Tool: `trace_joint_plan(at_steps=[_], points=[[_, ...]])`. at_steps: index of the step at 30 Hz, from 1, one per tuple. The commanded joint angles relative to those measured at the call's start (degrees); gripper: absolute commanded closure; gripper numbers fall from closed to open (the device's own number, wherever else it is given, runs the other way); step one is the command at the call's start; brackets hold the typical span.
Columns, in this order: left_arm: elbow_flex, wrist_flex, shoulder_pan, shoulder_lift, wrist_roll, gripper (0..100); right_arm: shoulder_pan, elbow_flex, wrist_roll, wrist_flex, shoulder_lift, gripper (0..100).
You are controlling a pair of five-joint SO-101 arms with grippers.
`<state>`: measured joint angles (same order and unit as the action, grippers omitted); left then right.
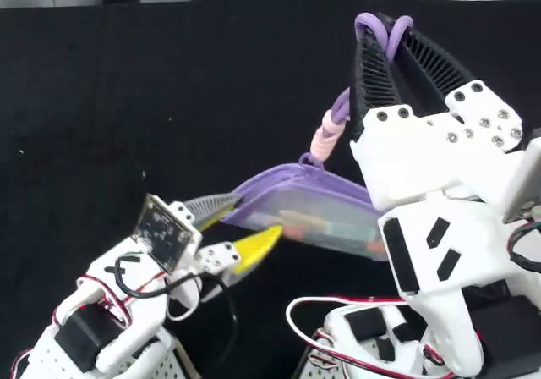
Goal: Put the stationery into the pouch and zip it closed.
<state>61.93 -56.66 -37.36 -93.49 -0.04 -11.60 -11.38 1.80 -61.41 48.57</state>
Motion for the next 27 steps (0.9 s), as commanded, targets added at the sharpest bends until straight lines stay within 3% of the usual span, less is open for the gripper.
trace_joint_plan(at_steps=[1, 10, 16, 19, 27], points=[[-0.13, 1.14, -4.88, 0.44, -1.23, 77, 0.79, -1.98, 0.26, 0.00, 0.75, 98.6], [9.10, 6.59, -4.97, 0.09, -6.95, 77, 0.70, -1.98, 0.26, 0.00, 0.75, 98.5], [-3.12, -3.16, 0.31, -0.26, -7.82, 76, 0.70, -1.98, 0.35, -0.09, 0.75, 98.5], [-8.48, -8.35, 0.48, -0.26, -13.45, 76, 0.70, -1.98, 0.35, -0.09, 0.75, 98.5], [-9.45, -10.29, 0.48, 0.35, -21.19, 77, 0.70, -1.98, 0.35, -0.09, 0.75, 98.5]])
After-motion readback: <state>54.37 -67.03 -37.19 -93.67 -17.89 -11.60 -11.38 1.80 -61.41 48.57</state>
